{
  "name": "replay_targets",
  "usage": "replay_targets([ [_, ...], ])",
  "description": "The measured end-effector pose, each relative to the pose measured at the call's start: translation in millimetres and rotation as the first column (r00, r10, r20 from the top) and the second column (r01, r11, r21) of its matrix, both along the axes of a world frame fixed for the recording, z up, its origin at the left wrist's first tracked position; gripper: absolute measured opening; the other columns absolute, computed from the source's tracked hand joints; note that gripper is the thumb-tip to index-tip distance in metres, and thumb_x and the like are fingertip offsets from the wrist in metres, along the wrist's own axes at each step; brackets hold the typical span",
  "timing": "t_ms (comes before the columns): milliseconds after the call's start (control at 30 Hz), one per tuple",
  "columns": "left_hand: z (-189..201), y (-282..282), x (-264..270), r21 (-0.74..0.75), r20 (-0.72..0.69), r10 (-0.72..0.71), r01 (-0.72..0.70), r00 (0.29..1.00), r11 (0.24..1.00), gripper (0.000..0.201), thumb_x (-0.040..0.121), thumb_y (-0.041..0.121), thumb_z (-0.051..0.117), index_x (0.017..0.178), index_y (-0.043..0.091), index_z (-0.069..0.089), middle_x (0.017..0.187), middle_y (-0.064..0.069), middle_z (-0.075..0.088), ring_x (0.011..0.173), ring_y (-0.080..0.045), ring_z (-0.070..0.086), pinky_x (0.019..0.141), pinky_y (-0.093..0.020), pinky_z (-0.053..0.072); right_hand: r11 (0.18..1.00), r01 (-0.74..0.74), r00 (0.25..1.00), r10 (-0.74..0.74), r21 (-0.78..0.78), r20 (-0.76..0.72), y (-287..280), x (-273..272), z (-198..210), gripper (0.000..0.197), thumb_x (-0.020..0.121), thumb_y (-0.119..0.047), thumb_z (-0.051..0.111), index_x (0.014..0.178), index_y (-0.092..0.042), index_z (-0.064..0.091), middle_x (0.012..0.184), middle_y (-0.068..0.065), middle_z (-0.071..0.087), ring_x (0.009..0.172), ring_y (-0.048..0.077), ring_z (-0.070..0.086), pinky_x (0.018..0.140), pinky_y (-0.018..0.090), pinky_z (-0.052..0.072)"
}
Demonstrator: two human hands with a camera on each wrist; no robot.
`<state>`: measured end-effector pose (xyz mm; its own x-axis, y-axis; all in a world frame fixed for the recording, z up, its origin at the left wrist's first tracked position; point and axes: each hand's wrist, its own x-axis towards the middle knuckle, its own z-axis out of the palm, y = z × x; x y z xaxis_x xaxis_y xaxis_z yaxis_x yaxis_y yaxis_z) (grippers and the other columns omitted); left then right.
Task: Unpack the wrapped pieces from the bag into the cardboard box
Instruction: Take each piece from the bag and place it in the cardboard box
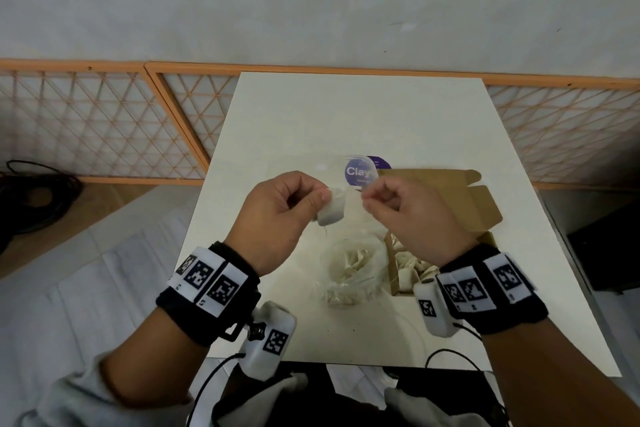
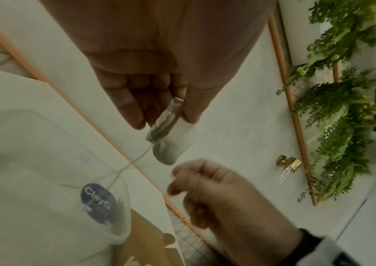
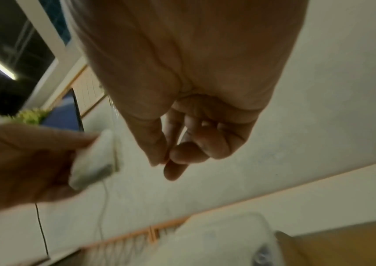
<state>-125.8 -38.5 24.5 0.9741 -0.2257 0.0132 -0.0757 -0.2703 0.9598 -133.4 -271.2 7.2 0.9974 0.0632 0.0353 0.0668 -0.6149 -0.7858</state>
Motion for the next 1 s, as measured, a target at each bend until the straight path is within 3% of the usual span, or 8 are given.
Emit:
replay_targets([
  [67,-8.1,5.0,-1.2,0.029,-0.012,0.001,-0.001,1.0,1.0,0.012,0.099,0.02,0.067,0.089,0.017,0.074,0.081,-0.004,0.073,0.072,-0.012,0.063,0.068,-0.019,0.05,0.964,-0.129,0.989,0.108,-0.233,-0.1,-3.5,2.6,-23.3,0.013,0.099,-0.027,0.064,0.105,-0.035,0.073,0.094,-0.018,0.067,0.088,0.002,0.064,0.085,0.032,0.055],
  [200,-22.3,12.4,-7.0,0.068,-0.037,-0.026,0.028,0.999,0.997,0.014,0.1,0.023,0.066,0.088,0.021,0.072,0.077,-0.002,0.072,0.076,-0.023,0.065,0.071,-0.032,0.052,0.744,-0.36,0.926,0.213,-0.563,-0.312,3.9,1.1,-65.2,0.037,0.103,-0.015,0.054,0.124,-0.042,0.069,0.11,-0.008,0.05,0.093,0.016,0.06,0.086,0.036,0.054],
  [400,-31.3,16.1,-11.2,0.085,-0.059,-0.039,0.044,0.998,0.995,0.014,0.1,0.025,0.066,0.087,0.022,0.072,0.076,-0.004,0.071,0.077,-0.028,0.063,0.071,-0.033,0.052,0.639,-0.433,0.894,0.216,-0.636,-0.392,11.0,7.5,-89.9,0.044,0.1,-0.009,0.055,0.126,-0.042,0.069,0.105,-0.005,0.037,0.088,0.016,0.044,0.076,0.032,0.042],
  [533,-33.0,16.3,-11.8,0.084,-0.069,-0.041,0.047,0.997,0.995,0.014,0.1,0.024,0.066,0.087,0.022,0.072,0.076,-0.005,0.071,0.077,-0.029,0.063,0.073,-0.038,0.052,0.647,-0.433,0.891,0.202,-0.628,-0.406,13.5,8.6,-89.8,0.024,0.103,-0.027,0.055,0.118,-0.034,0.073,0.111,0.0,0.049,0.095,0.022,0.057,0.079,0.035,0.048],
  [700,-35.0,18.2,-12.5,0.103,-0.068,-0.036,0.043,0.997,0.994,0.015,0.1,0.025,0.066,0.086,0.023,0.071,0.077,-0.002,0.071,0.076,-0.026,0.063,0.074,-0.041,0.053,0.858,-0.294,0.94,0.18,-0.422,-0.289,2.1,-5.0,-69.6,0.02,0.102,-0.037,0.059,0.109,-0.022,0.071,0.113,-0.001,0.056,0.096,0.016,0.06,0.084,0.034,0.048],
  [800,-36.9,18.3,-14.0,0.108,-0.075,-0.032,0.04,0.997,0.993,0.015,0.101,0.025,0.065,0.086,0.022,0.07,0.076,0.0,0.071,0.077,-0.027,0.064,0.075,-0.043,0.054,0.97,-0.152,0.974,0.115,-0.189,-0.193,-5.1,-16.2,-45.7,0.017,0.101,-0.036,0.064,0.093,-0.021,0.066,0.101,-0.008,0.062,0.083,0.008,0.058,0.077,0.028,0.046],
  [900,-34.8,14.2,-19.1,0.087,-0.09,-0.039,0.047,0.995,0.995,0.016,0.101,0.024,0.064,0.086,0.022,0.07,0.077,-0.002,0.072,0.077,-0.025,0.066,0.077,-0.042,0.054,0.991,-0.062,0.981,0.083,0.119,-0.176,-8.4,-27.0,-17.4,0.022,0.103,-0.03,0.063,0.087,-0.016,0.064,0.073,0.002,0.058,0.065,0.012,0.05,0.065,0.032,0.044],
  [1000,-30.1,8.0,-25.6,0.036,-0.093,-0.066,0.069,0.993,0.997,0.016,0.102,0.021,0.064,0.087,0.018,0.071,0.076,-0.003,0.072,0.074,-0.023,0.066,0.075,-0.035,0.052,0.944,-0.002,0.987,0.055,0.329,-0.154,-10.3,-34.9,6.1,0.022,0.105,-0.023,0.061,0.094,-0.004,0.065,0.07,0.011,0.052,0.063,0.017,0.045,0.061,0.032,0.043],
])
